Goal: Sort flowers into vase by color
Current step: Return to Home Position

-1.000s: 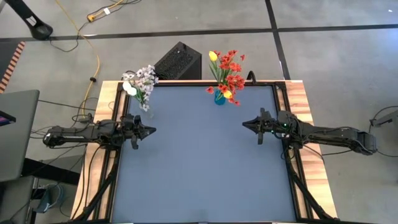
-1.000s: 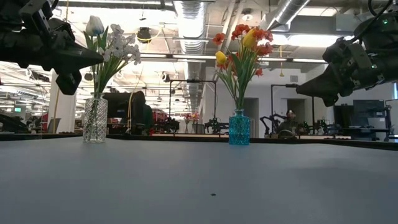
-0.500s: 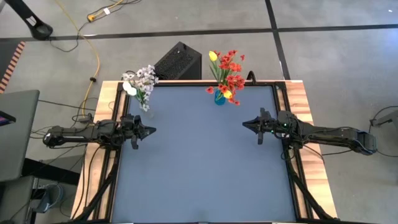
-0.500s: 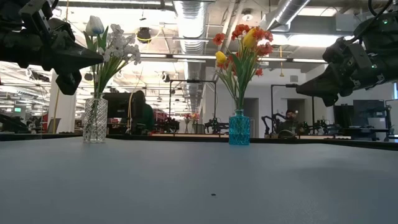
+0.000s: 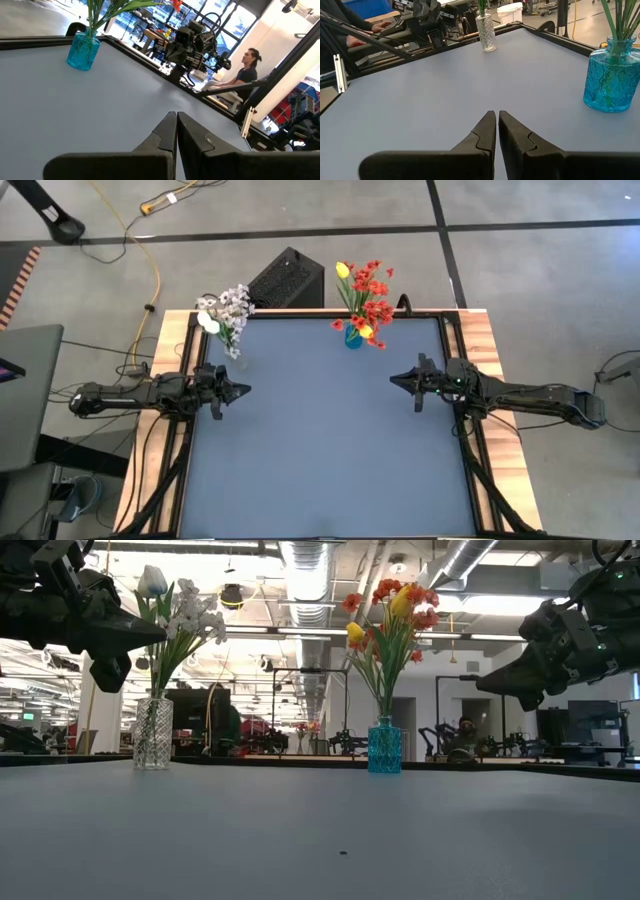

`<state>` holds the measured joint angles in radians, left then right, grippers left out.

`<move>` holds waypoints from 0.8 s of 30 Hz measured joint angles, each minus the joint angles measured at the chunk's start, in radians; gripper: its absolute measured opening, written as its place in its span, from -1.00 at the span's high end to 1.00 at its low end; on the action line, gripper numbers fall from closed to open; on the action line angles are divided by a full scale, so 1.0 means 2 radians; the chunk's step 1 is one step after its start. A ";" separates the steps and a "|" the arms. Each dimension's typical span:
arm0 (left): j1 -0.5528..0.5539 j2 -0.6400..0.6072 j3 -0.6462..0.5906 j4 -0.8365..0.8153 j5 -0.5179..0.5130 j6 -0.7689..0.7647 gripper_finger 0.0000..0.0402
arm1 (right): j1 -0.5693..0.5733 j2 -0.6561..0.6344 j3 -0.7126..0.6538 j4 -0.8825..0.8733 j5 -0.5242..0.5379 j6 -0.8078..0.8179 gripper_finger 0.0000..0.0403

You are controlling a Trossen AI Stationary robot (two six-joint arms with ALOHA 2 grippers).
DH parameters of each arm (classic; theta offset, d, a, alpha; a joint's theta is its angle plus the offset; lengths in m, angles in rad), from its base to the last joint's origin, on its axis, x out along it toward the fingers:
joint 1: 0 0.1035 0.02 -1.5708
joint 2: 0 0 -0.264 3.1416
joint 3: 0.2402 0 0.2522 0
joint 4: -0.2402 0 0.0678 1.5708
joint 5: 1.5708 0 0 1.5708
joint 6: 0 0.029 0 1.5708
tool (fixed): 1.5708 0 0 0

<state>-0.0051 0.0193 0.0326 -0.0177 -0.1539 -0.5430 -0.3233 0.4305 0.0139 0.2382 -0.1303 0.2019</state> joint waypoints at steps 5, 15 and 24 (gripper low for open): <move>0.000 0.000 0.000 0.000 0.000 0.000 1.00 | 0.000 0.000 0.000 0.000 0.000 0.000 0.75; 0.000 0.000 0.000 0.000 0.000 0.000 1.00 | 0.000 0.000 0.000 0.000 0.000 0.000 0.75; 0.000 0.000 0.000 0.000 0.000 0.000 1.00 | 0.000 0.000 0.000 0.000 0.000 0.000 0.75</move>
